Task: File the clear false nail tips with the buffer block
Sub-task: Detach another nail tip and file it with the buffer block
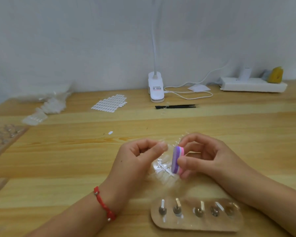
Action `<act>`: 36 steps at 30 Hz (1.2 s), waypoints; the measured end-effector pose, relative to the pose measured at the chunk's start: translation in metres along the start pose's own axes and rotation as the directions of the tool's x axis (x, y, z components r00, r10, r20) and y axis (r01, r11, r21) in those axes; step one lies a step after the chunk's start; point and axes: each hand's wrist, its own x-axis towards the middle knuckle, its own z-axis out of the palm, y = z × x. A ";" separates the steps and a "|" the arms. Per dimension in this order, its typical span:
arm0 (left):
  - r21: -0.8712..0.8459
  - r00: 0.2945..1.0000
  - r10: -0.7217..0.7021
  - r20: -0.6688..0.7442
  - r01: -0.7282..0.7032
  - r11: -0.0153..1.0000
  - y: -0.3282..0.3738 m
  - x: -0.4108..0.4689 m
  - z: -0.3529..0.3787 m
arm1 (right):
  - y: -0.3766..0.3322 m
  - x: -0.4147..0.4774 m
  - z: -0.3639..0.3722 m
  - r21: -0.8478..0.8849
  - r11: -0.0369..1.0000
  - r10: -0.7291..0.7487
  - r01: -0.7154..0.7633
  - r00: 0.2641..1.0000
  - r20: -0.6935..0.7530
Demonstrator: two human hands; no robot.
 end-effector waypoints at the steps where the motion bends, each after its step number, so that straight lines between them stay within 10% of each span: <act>1: -0.007 1.000 0.001 0.002 -0.001 1.000 0.001 0.000 0.000 | 0.000 0.001 0.000 0.056 0.998 0.001 0.001 0.999 -0.041; 7: 0.017 1.000 -0.008 0.019 0.008 1.000 -0.005 0.004 -0.004 | 0.001 0.001 0.004 -0.154 0.988 -0.023 0.026 1.000 0.017; 22: 0.009 0.997 0.024 0.070 -0.024 1.000 -0.011 0.003 -0.009 | -0.005 0.004 0.002 0.068 0.998 0.004 0.003 0.994 -0.107; 36: 0.012 0.999 0.043 0.026 -0.043 0.999 -0.008 0.004 -0.005 | -0.005 -0.003 0.009 -0.104 0.995 -0.005 -0.007 0.994 -0.113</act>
